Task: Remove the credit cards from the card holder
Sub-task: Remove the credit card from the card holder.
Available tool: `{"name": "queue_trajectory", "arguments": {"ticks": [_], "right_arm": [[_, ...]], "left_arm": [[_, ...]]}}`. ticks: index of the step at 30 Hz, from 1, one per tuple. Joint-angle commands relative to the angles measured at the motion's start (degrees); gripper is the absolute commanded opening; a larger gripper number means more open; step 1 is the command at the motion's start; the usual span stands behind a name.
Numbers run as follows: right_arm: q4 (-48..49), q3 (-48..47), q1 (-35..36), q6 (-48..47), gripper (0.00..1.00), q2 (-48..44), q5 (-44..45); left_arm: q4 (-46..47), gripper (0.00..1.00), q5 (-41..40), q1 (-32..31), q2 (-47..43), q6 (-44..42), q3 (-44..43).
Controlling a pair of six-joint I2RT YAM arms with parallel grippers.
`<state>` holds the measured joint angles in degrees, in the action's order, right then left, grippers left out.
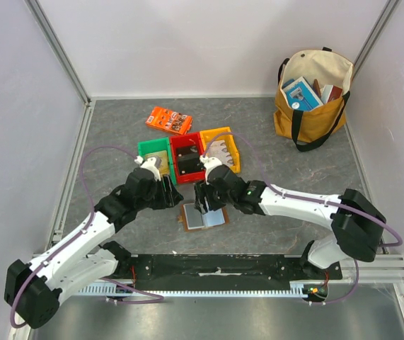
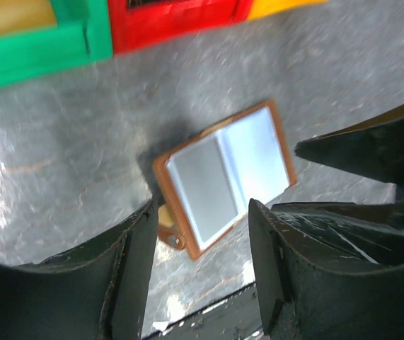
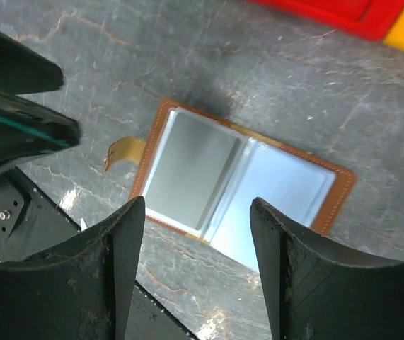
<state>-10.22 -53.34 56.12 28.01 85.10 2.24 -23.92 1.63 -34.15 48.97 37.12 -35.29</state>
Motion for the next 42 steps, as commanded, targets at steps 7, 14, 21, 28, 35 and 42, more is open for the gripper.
{"name": "queue_trajectory", "arguments": {"ticks": [7,14,21,28,35,42], "right_arm": [[2.8,-1.0,7.2,-0.6,0.79,5.4,5.7],[1.7,-3.1,10.8,-0.9,0.84,9.9,9.8],[1.3,-4.8,12.7,-0.5,0.85,12.4,12.2],[0.2,-5.8,13.3,-0.5,0.86,14.6,14.5],[-1.2,-7.3,14.0,-0.5,0.86,16.7,16.6],[-3.8,-8.0,14.3,-0.8,0.84,15.5,18.8]], "left_arm": [[5.1,0.6,5.1,-0.1,3.8,8.3,9.9],[10.5,0.56,6.6,-0.2,5.2,10.5,13.9],[15.6,0.47,8.2,-0.2,7.2,12.3,16.7],[18.2,0.33,8.8,-0.2,8.8,12.8,17.7],[19.3,0.13,9.3,-0.2,9.1,13.1,18.3],[18.5,0.02,8.7,-0.3,8.2,13.1,18.8]]}}
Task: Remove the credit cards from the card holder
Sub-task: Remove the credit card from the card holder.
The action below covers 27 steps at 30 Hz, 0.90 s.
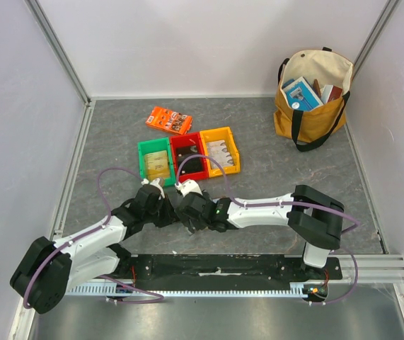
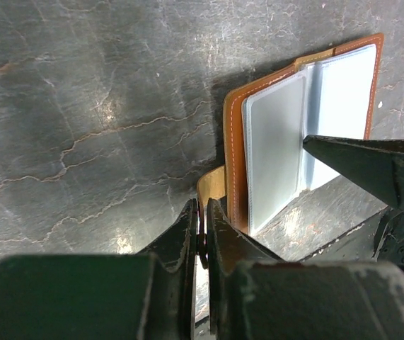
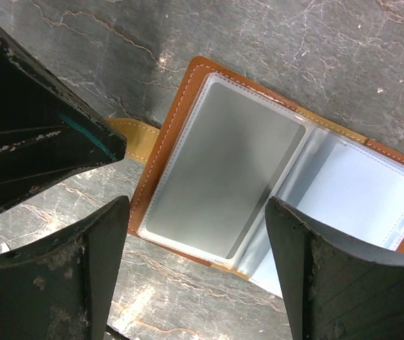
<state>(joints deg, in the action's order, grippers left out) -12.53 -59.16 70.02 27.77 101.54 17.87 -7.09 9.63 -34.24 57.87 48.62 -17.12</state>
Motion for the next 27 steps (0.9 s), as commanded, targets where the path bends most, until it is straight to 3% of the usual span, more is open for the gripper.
{"name": "queue_trajectory", "arguments": {"ticks": [1,13,27], "right_arm": [[-1.7,-2.3,0.4,-0.8,0.83,-1.4,3.7],[-5.4,-2.5,0.0,-2.2,0.76,-5.2,5.3],[-6.0,-1.4,-3.2,-3.1,0.75,-7.2,0.4]], "left_arm": [[1.3,0.02,0.4,-0.1,-0.9,1.4,0.7],[-0.6,0.02,-0.6,-0.2,-1.9,0.4,0.7],[-1.0,0.02,-0.3,-0.1,-1.2,-0.2,0.3]]}}
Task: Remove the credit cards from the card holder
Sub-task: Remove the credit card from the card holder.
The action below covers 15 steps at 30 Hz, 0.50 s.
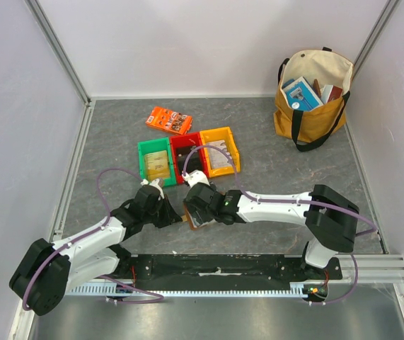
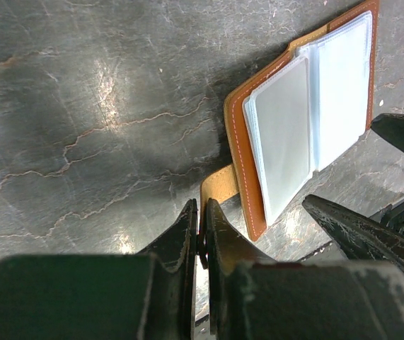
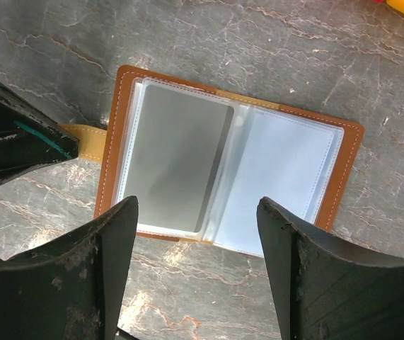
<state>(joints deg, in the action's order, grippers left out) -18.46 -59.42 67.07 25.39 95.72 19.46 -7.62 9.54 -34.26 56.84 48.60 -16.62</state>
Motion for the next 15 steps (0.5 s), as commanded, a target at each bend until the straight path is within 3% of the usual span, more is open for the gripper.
{"name": "queue_trajectory", "arguments": {"ticks": [1,6,15], "right_arm": [[0.0,-1.1,-0.2,-0.7,0.75,-1.2,-1.9],[3.0,-1.5,-0.1,0.0,0.81,0.3,-5.7],[3.3,-2.5,-0.1,0.1,0.86,4.9,-3.0]], "left_arm": [[-0.5,0.02,-0.2,-0.1,-0.2,-0.1,-0.2],[-0.5,0.02,-0.1,-0.2,-0.5,0.0,-0.3],[-1.0,0.02,0.0,-0.2,-1.3,0.0,-0.3]]}}
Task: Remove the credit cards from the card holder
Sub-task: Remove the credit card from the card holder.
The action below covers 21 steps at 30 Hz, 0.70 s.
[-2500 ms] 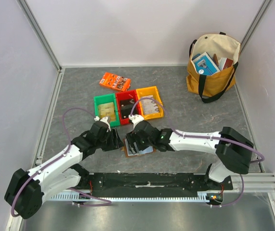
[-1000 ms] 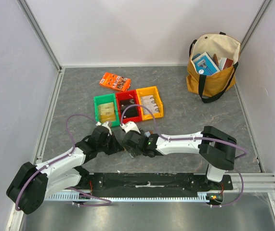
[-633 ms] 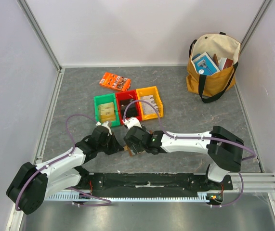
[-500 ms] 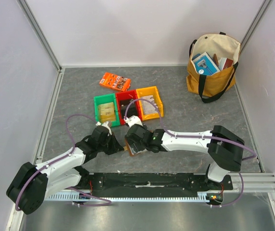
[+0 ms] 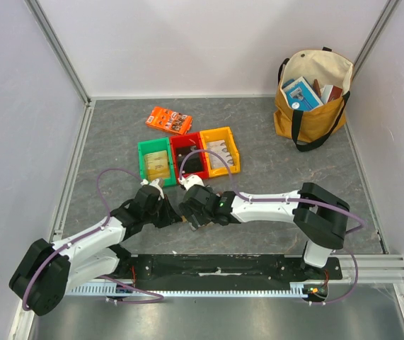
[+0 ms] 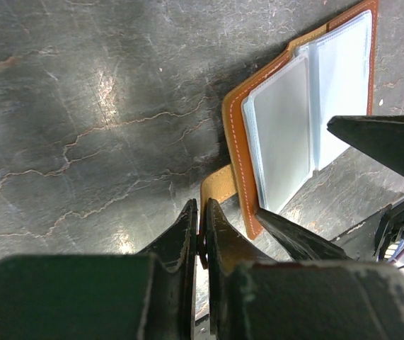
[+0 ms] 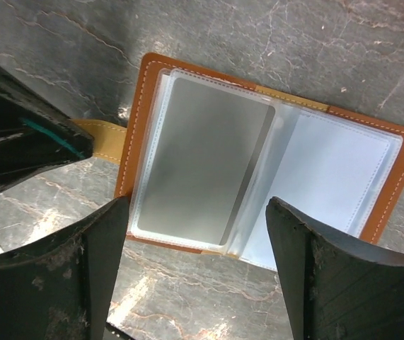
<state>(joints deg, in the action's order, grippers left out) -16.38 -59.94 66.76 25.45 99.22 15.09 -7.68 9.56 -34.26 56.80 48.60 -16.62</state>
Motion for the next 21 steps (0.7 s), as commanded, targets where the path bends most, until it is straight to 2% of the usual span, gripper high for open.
{"name": "queue_trajectory", "arguments": {"ticks": [1,9,14,21], "right_arm": [[1.1,-1.9,0.2,0.1,0.86,1.6,1.6],[-2.8,-2.3,-0.4,-1.0,0.82,-1.7,6.1],[-3.9,-1.6,-2.6,-2.2,0.79,-5.0,4.2],[-3.8,-0.8,-5.3,-4.4,0.81,-5.4,0.8]], "left_arm": [[-1.0,0.02,0.0,-0.2,-1.3,0.0,-0.3],[-2.1,0.02,0.1,-0.1,-1.8,-0.5,-0.4],[-2.5,0.02,0.2,-0.2,-1.8,-0.9,-0.3],[-2.4,0.02,0.5,-0.1,-1.9,-0.9,-0.3]]}}
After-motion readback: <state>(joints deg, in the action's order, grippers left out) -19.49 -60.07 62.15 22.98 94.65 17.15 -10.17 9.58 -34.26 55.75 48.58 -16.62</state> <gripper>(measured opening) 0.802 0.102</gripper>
